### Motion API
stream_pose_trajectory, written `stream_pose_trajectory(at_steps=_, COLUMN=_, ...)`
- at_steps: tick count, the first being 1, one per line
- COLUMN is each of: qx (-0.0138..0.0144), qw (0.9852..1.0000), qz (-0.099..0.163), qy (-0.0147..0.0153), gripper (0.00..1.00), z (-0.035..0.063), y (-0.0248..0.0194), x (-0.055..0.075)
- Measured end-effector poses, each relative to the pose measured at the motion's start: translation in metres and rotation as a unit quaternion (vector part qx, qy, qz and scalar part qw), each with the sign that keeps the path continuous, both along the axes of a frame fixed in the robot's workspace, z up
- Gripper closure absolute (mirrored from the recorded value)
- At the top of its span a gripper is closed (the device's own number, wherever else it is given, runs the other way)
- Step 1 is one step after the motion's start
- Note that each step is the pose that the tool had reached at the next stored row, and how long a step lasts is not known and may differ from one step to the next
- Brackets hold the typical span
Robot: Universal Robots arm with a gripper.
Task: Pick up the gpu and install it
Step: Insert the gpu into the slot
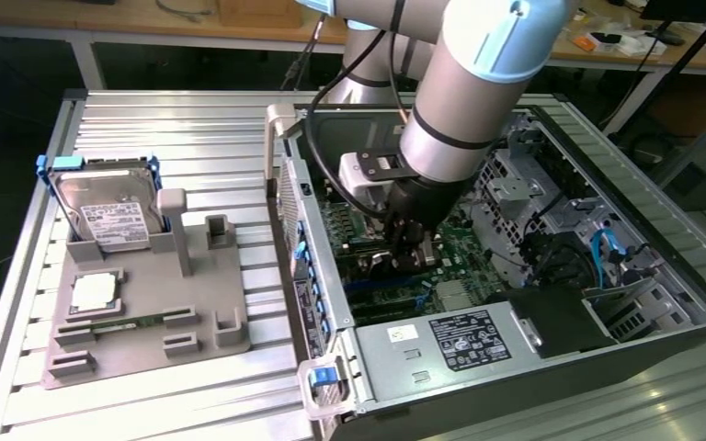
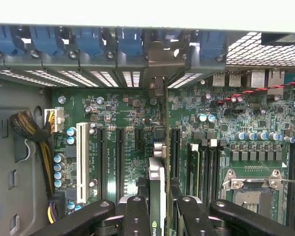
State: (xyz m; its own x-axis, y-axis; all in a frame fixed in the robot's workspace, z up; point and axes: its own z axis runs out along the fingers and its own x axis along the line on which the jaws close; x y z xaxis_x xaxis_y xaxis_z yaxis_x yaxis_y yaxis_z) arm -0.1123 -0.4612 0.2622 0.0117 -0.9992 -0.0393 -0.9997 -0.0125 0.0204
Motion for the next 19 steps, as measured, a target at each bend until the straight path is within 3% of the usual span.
stream_pose_trajectory(at_steps=6, qx=0.0003, qw=1.0, qz=-0.003, qy=0.0, gripper=0.73, z=-0.0001, y=-0.0021, x=0.0)
stream_pose_trajectory(at_steps=19, qx=0.0002, qw=1.0, qz=-0.003, qy=0.0, gripper=0.73, z=-0.0024, y=-0.0022, x=-0.0003)
